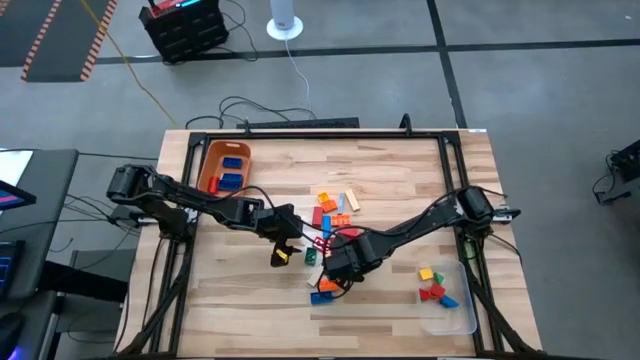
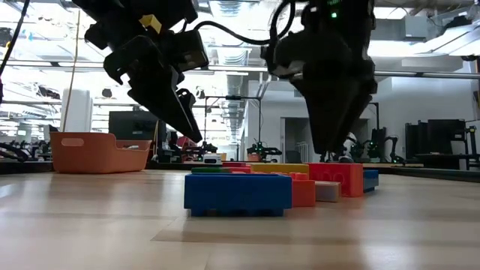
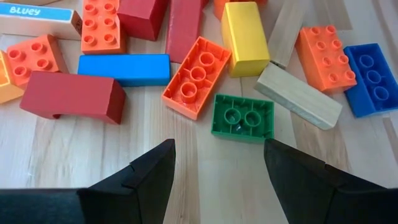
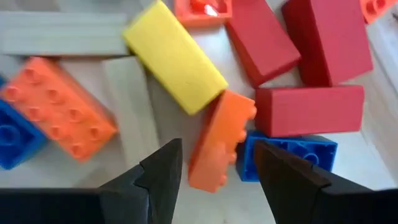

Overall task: Sort blocks by size
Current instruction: Put the large orange game piece into the orange bin

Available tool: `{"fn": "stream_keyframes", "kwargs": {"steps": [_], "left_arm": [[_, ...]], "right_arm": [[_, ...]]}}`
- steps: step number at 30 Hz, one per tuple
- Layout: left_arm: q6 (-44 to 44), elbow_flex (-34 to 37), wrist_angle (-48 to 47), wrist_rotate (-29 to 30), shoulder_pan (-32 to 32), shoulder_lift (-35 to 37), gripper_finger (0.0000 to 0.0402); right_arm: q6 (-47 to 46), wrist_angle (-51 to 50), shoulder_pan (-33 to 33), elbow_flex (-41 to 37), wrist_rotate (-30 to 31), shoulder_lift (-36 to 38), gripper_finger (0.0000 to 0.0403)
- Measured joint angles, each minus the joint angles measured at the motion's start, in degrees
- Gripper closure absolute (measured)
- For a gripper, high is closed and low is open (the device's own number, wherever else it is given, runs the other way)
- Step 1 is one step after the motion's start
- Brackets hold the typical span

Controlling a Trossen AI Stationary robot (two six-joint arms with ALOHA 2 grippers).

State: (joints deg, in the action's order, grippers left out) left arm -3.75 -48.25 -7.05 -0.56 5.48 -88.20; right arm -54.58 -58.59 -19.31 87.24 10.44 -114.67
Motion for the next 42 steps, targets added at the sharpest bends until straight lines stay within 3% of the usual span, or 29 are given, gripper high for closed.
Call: {"fn": "stream_keyframes", "kwargs": {"steps": [14,32,42], "left_arm": [[0.56,0.0,0.04,1.36,0.0,0.0,0.0164],[-0.59,0.0,-0.04,1.44,0.0,0.0,0.0164],[0.06,0.0,-0.59,1.44,0.0,0.0,0.0164]], "right_arm": [[1.33,6.14,1.13,-5.16,-1.35,-0.02,0.0178],[9.73,4.4,1.83,-4.66,-2.82,-1.61,0.0285],[9.55,-6.09,0.11,-3.04,-2.93,9.51,0.0263]]}}
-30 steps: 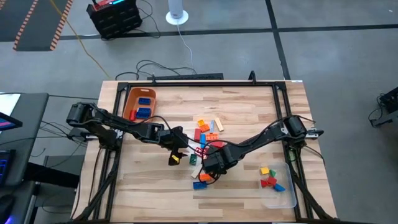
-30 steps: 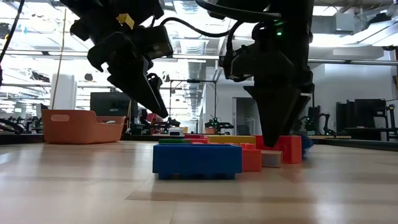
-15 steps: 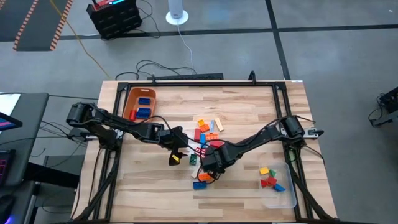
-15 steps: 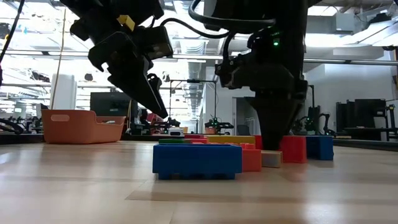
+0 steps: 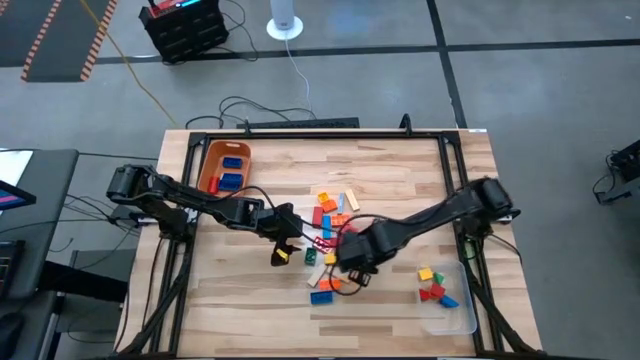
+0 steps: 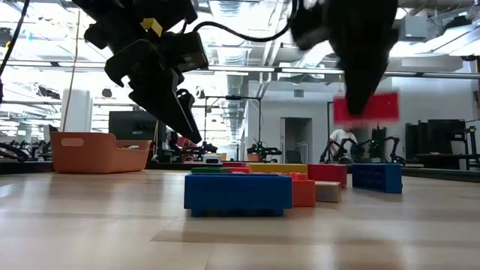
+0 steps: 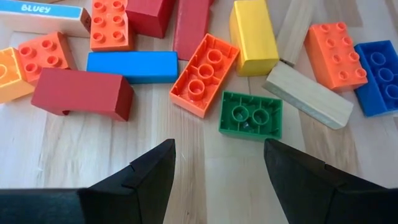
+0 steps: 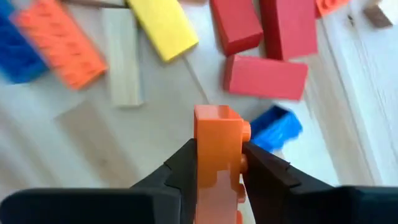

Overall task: Sort blocks by size
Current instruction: Put the large orange game piece into the orange bin

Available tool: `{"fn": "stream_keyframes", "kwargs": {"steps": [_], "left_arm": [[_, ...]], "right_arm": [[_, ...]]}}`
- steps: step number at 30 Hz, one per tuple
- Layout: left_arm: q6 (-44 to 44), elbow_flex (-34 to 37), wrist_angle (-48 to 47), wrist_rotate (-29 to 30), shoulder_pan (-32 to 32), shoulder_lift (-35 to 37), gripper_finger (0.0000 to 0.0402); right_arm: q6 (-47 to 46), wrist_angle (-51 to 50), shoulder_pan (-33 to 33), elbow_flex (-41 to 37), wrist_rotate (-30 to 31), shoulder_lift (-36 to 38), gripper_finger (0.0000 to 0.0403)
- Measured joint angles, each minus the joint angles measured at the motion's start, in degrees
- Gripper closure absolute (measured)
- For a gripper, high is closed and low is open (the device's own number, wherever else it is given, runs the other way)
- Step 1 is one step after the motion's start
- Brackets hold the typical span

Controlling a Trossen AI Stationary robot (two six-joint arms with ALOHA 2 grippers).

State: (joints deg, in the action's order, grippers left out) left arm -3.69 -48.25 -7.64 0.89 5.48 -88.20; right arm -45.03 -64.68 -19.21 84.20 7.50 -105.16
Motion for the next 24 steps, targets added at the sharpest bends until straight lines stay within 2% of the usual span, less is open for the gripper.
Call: {"fn": "stream_keyframes", "kwargs": {"steps": [5,9,13,19,24], "left_arm": [[0.01,0.0,-0.52,0.0,0.0,0.0,0.0164],[1.07,0.02,1.42,-0.02,0.02,0.0,0.0164],[3.38,0.02,7.81,-0.04,0.08,0.0,0.0164],[5.82,0.02,19.13,-0.13,1.62,0.0,0.0164],[5.96,0.02,22.0,-0.15,2.76,0.0,0.0164]], "right_arm": [[-3.43,-2.94,-3.12,-0.07,0.33,6.09,0.0282],[-7.3,-4.41,-5.77,-1.48,0.84,9.87,0.0281],[-7.29,-2.56,-8.17,-2.93,7.93,11.77,0.0268],[1.66,8.48,-8.28,-3.13,19.81,11.26,0.0277],[12.76,21.12,-7.01,-3.17,25.11,11.12,0.0276]]}}
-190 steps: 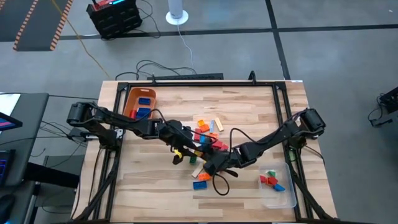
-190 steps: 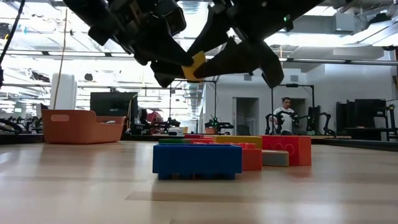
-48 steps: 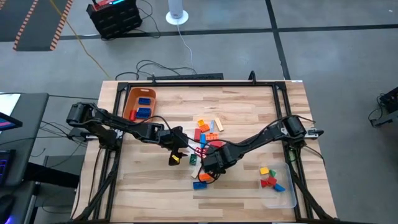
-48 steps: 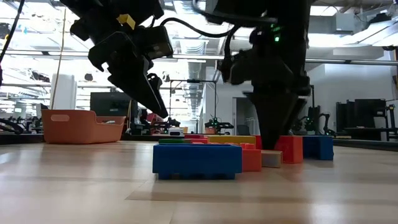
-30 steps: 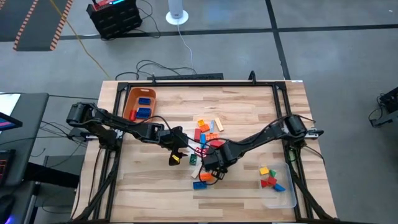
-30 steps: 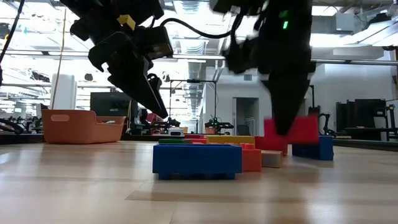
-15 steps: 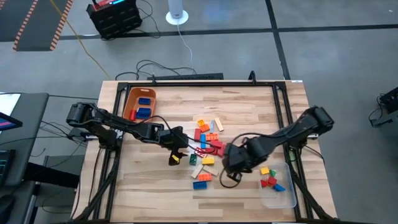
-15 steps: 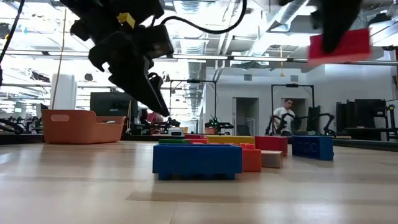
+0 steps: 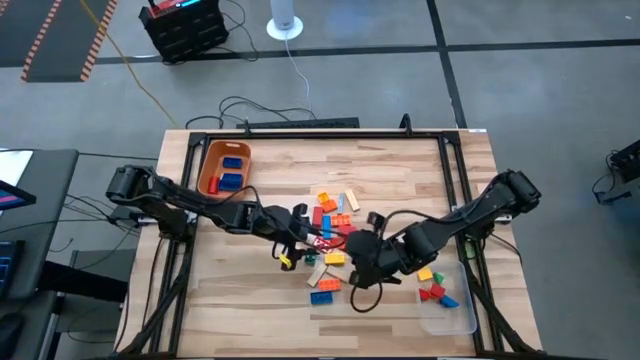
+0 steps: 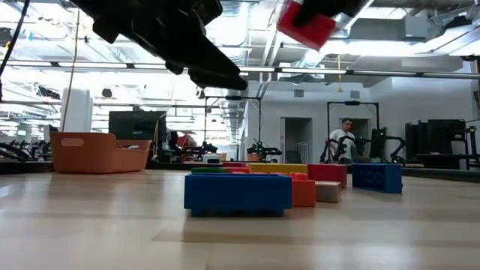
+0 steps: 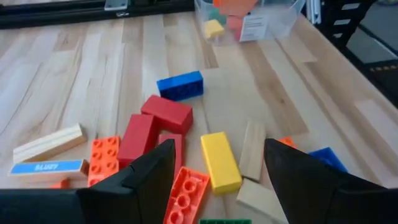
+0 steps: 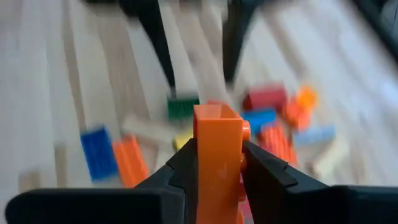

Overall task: Sort blocks by size
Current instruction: Put the large orange game piece into the orange bin

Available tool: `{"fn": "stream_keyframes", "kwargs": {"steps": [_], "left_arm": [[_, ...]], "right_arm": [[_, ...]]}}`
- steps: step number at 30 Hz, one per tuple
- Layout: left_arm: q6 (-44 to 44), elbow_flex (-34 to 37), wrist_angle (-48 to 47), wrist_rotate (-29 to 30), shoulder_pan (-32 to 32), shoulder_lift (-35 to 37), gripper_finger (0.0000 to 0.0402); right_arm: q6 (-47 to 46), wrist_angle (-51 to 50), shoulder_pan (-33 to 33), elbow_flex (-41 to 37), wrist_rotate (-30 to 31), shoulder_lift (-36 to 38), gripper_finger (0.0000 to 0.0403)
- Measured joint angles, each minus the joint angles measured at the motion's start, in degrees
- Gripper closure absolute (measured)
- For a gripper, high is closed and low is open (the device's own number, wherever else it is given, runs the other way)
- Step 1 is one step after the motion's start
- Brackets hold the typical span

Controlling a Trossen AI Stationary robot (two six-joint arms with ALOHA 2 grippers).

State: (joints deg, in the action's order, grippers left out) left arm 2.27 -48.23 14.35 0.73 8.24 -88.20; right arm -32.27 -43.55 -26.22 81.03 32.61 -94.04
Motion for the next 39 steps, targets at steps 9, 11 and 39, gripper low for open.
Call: {"fn": "stream_keyframes", "kwargs": {"steps": [9,11,39], "left_arm": [[0.32,0.0,9.94,0.01,1.97,0.0,0.0164],[0.63,0.0,13.04,0.02,2.32,0.0,0.0164],[4.01,0.02,13.3,6.34,2.26,4.78,0.0317]], "right_arm": [[25.1,27.93,2.43,-2.93,3.95,-0.09,0.0276],[28.06,30.87,2.82,-2.99,3.99,-0.11,0.0275],[27.19,25.26,4.16,-2.93,3.62,0.91,0.0176]]}}
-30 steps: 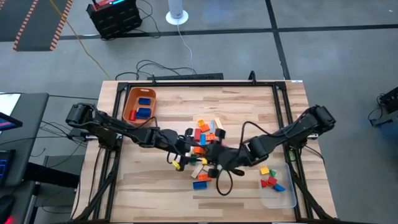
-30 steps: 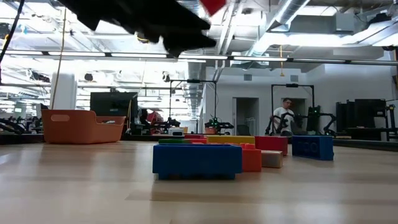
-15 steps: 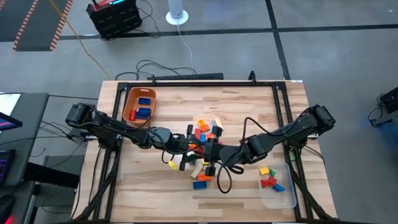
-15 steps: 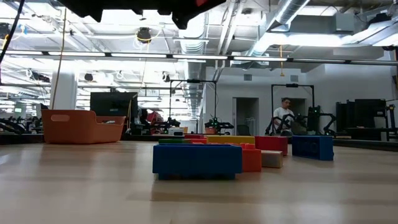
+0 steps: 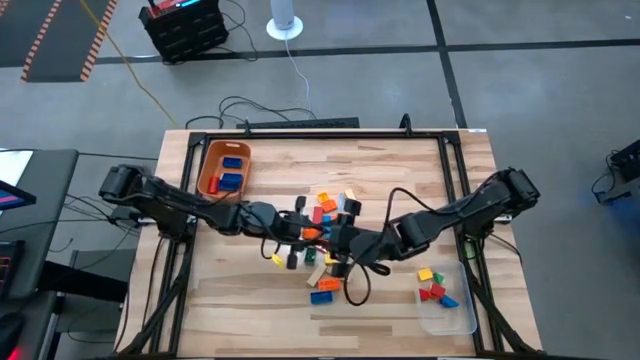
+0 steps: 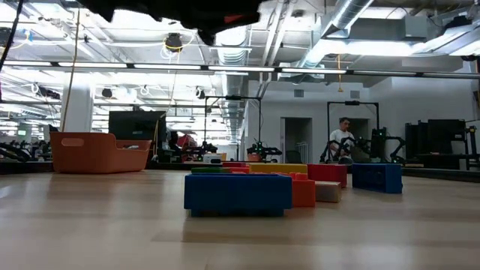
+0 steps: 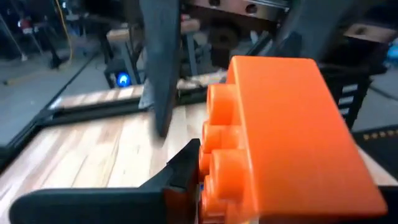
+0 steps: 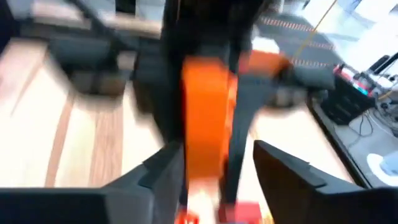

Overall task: Sort blocks by size
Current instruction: Put the large orange game piece into the orange bin, then put the small green game piece into the transparent bin

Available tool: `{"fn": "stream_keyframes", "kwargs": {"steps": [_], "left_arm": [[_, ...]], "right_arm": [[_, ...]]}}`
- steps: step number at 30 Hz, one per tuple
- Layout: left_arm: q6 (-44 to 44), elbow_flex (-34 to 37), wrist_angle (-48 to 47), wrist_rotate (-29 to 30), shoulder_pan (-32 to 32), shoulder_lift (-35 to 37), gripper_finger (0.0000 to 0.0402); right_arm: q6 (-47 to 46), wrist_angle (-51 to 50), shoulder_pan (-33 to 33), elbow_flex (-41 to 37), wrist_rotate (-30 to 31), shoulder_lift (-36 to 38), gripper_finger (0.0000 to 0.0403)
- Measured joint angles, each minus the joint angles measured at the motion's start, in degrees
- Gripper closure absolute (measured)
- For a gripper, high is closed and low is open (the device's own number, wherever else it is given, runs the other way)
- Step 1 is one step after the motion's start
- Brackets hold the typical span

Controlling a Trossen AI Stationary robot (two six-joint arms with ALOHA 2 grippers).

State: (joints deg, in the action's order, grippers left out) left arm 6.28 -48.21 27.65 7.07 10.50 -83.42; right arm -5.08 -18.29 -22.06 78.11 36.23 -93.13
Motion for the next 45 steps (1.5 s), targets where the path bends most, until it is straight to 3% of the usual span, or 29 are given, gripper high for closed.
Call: {"fn": "stream_keyframes", "kwargs": {"steps": [4,8,12,15,21,24,30,39,42,45], "left_arm": [[-0.64,-0.04,-15.67,6.29,0.02,7.78,0.0317],[-4.46,-0.04,-37.34,19.44,0.02,16.51,0.0316],[-16.18,-0.04,-59.28,36.33,-1.03,21.78,0.0301],[-27.27,-0.04,-71.7,41.43,-4.23,23.13,0.0301],[-37.82,-0.04,-85.18,41.77,-14.83,20.53,0.0309],[-37.73,-0.02,-88.09,40.03,-20.29,17.92,0.0299],[-32.18,1.64,-89.09,34.41,-27.6,13.23,0.0267],[-27.27,1.62,-87.72,34.3,-27.81,13.05,0.0242],[-24.9,1.62,-82.29,33.55,-25.25,13.86,0.0242],[-20.73,1.62,-72.96,27.77,-20.43,13.8,0.0242]], "right_arm": [[-2.13,-7.79,-0.67,-0.04,0.25,3.79,0.015],[-8.42,-17.65,-0.48,0.0,2.05,6.83,0.0148],[-12.96,-22.49,0.54,-0.87,3.01,6.45,0.0148],[-12.78,-18.69,1.52,-3.84,3.01,4.89,0.0148],[-11.04,-7.37,3.94,-9.25,0.8,0.53,0.0148],[-10.91,-5.62,4.12,-9.58,-3.29,-1.74,0.0148],[-10.88,-5.66,2.95,-9.61,-4.03,-2.5,0.0148],[-11.1,-9.17,1.25,-9.51,-4.64,-0.94,0.0148],[-10.02,-7.31,0.98,-9.97,-6.12,-0.94,0.0148],[-9.64,-5.09,1.0,-12.06,-6.38,-1.02,0.0148]]}}
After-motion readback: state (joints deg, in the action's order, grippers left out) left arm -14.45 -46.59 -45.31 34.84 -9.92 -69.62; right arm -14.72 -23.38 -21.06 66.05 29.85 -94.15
